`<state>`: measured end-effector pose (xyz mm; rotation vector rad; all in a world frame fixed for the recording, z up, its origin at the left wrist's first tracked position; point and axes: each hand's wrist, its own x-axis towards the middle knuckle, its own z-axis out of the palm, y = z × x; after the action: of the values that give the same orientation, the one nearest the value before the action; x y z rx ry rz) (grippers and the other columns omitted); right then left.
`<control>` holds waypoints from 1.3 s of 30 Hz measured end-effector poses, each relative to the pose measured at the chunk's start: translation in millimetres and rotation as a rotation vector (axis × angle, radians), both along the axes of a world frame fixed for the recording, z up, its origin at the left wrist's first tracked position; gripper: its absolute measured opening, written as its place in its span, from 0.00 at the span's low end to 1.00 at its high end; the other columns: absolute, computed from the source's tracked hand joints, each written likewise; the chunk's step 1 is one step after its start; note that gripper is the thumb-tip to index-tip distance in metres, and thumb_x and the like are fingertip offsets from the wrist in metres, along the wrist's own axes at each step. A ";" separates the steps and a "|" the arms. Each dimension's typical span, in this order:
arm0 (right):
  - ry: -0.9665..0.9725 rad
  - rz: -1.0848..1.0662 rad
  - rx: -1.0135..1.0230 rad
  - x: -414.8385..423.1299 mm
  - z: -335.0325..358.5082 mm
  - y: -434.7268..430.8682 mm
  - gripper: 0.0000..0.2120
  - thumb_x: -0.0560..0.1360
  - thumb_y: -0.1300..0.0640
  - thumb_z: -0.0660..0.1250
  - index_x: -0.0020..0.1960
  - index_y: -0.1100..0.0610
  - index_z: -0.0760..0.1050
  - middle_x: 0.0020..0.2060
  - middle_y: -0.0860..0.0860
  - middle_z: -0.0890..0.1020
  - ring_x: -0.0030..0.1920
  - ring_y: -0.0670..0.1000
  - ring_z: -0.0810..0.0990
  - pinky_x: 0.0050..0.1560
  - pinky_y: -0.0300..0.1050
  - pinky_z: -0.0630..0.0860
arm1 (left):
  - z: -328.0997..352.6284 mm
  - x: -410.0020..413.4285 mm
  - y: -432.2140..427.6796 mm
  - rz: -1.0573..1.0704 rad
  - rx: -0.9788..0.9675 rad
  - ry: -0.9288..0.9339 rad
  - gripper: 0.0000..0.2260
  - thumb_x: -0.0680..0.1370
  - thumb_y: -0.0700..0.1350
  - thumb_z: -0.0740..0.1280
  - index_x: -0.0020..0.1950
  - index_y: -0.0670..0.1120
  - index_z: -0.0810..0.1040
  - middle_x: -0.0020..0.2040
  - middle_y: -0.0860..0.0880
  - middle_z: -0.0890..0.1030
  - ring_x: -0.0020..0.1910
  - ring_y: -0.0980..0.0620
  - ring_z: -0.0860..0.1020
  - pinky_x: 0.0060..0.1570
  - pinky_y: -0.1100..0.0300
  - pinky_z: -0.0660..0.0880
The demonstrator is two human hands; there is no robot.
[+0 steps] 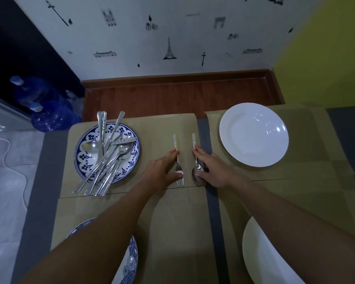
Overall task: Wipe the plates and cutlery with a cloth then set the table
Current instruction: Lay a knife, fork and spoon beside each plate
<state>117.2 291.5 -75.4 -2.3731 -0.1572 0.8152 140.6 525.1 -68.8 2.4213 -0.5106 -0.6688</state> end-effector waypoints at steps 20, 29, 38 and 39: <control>-0.059 -0.166 -0.059 0.4 27.4 18.1 0.31 0.82 0.56 0.68 0.82 0.54 0.60 0.80 0.50 0.62 0.73 0.59 0.72 0.71 0.55 0.73 | 25.5 -11.2 28.8 0.183 -0.058 -0.029 0.25 0.81 0.50 0.66 0.78 0.50 0.67 0.61 0.43 0.82 0.56 0.47 0.80 0.58 0.52 0.77; -0.157 -0.203 -0.086 2.5 40.4 43.4 0.24 0.82 0.56 0.68 0.77 0.56 0.68 0.71 0.51 0.75 0.68 0.55 0.75 0.64 0.46 0.73 | 42.9 -11.5 77.3 0.245 -0.082 -0.207 0.16 0.82 0.47 0.65 0.69 0.43 0.77 0.59 0.44 0.83 0.55 0.47 0.80 0.56 0.53 0.77; -0.232 -0.076 -0.112 -8.0 36.6 105.2 0.28 0.84 0.45 0.62 0.81 0.52 0.61 0.81 0.50 0.62 0.81 0.53 0.58 0.80 0.55 0.56 | 43.0 -10.2 148.1 0.416 0.115 -0.329 0.15 0.83 0.47 0.62 0.66 0.42 0.78 0.61 0.42 0.81 0.61 0.44 0.77 0.61 0.49 0.74; -0.248 -0.047 -0.124 -13.8 32.7 112.8 0.29 0.84 0.45 0.61 0.81 0.51 0.60 0.82 0.49 0.60 0.81 0.53 0.57 0.80 0.55 0.54 | 41.2 -11.0 155.4 0.431 0.158 -0.335 0.15 0.83 0.46 0.61 0.65 0.42 0.79 0.60 0.42 0.81 0.60 0.44 0.77 0.60 0.49 0.73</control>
<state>103.4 404.2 -42.7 -2.5799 -0.1551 0.5190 129.6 680.5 -27.5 2.6852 -0.0507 -0.1233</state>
